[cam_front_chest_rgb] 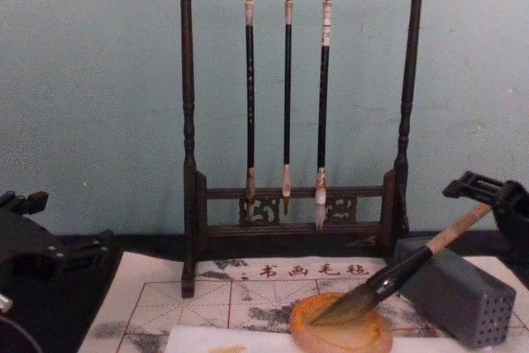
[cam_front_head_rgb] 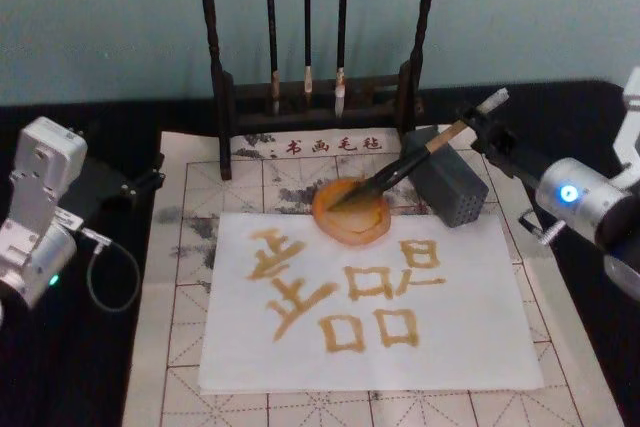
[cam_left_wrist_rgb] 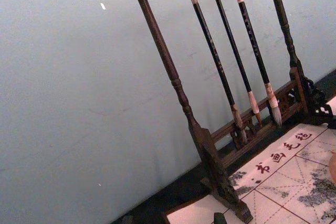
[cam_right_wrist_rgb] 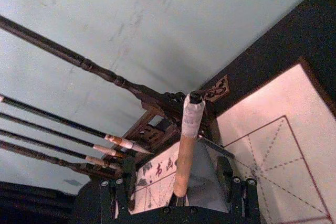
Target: Pick up the brush from the inkstone, write on the paper, then place the brush back to its original position.
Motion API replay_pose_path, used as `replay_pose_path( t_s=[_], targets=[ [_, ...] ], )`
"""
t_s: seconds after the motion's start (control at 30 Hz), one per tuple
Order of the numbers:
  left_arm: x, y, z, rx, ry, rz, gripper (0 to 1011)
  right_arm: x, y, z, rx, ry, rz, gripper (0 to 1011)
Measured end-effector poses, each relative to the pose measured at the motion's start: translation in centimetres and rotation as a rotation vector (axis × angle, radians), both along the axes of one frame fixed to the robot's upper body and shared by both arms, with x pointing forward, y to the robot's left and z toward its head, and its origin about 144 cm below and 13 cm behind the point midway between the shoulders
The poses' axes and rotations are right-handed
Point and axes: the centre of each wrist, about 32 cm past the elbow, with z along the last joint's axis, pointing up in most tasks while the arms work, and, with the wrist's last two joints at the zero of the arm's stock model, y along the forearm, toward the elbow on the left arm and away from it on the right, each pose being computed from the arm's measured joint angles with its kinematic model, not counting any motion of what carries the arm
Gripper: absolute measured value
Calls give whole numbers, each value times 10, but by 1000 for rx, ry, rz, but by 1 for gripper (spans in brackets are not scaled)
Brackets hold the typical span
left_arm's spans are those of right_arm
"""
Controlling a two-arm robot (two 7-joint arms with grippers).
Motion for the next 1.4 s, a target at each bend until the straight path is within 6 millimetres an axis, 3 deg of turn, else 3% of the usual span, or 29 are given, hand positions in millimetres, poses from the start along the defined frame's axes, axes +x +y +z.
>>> replay_pose_path(
  t_s=[0.33, 0.57, 0.77, 1.13, 1.4],
  targets=[
    [0, 0, 0, 0, 0, 0, 1001, -46, -10, -5, -132, -124, 36, 1000],
    [0, 0, 0, 0, 0, 0, 1001, -83, -5, -16, -382, -304, 113, 1000],
    [0, 0, 0, 0, 0, 0, 1001, -102, 3, -30, -590, -432, 147, 1000],
    [0, 0, 0, 0, 0, 0, 1001, -110, 13, -53, -806, -546, 120, 1000],
    [0, 0, 0, 0, 0, 0, 1001, -109, 13, -53, -805, -545, 117, 1000]
  ],
)
